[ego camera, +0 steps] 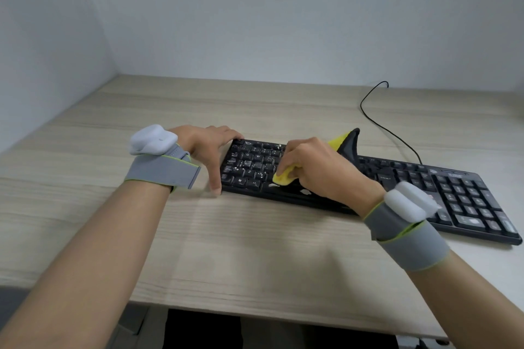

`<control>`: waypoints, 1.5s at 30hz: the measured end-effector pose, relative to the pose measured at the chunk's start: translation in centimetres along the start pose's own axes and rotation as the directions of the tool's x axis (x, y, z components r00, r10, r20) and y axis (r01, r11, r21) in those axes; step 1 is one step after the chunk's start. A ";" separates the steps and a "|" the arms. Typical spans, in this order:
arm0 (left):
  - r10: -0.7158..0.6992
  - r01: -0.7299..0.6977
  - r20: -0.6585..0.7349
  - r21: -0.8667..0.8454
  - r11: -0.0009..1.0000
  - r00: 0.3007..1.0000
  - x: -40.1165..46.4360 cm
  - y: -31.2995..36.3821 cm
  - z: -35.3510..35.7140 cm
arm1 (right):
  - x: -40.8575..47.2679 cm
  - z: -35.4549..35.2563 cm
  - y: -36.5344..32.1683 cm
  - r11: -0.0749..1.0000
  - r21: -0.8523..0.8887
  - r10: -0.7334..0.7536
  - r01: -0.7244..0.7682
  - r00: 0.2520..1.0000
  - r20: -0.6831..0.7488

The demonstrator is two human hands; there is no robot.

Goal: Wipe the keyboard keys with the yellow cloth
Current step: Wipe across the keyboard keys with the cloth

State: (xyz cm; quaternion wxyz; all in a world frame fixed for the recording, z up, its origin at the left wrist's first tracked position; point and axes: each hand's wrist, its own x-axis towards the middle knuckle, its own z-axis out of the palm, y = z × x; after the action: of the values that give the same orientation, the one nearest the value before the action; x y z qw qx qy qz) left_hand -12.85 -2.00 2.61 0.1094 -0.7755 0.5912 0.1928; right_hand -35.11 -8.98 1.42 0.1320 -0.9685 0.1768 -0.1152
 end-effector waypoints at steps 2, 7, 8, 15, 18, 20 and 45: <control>0.003 -0.003 0.002 -0.003 1.000 1.000 0.0 0.1 0.0 | 0.0 0.0 0.0 1.000 0.012 -0.011 0.011 1.000 0.006; -0.005 0.005 0.000 0.009 1.000 1.000 -0.1 0.1 0.0 | 2.0 0.7 1.1 0.986 -0.106 0.111 -0.129 0.980 -0.162; -0.005 0.005 0.000 0.009 1.000 1.000 -0.1 0.0 0.1 | 2.4 0.9 1.2 0.981 -0.117 0.131 -0.155 0.974 -0.187; 0.001 -0.001 0.006 -0.011 1.000 1.000 0.1 -0.1 0.1 | 1.7 0.7 1.9 0.997 -0.040 0.067 -0.072 0.991 -0.112; 0.002 -0.002 -0.001 -0.011 1.000 1.000 0.1 -0.1 0.1 | 1.5 0.2 2.4 0.997 -0.026 0.068 -0.071 0.993 -0.098; -0.001 0.001 -0.009 -0.008 1.000 1.000 0.1 -0.1 0.2 | 2.2 0.2 2.9 0.988 -0.066 0.125 -0.136 0.980 -0.155; 0.010 -0.011 -0.007 -0.054 0.998 1.000 0.4 -0.5 0.3 | 4.6 0.5 3.3 0.990 -0.083 0.109 -0.117 0.989 -0.097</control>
State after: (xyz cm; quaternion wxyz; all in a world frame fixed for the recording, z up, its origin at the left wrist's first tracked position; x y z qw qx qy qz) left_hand -12.28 -2.10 2.11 0.0855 -0.7757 0.5902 0.2066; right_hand -31.79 -13.52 0.77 0.0872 -0.9555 0.2422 -0.1442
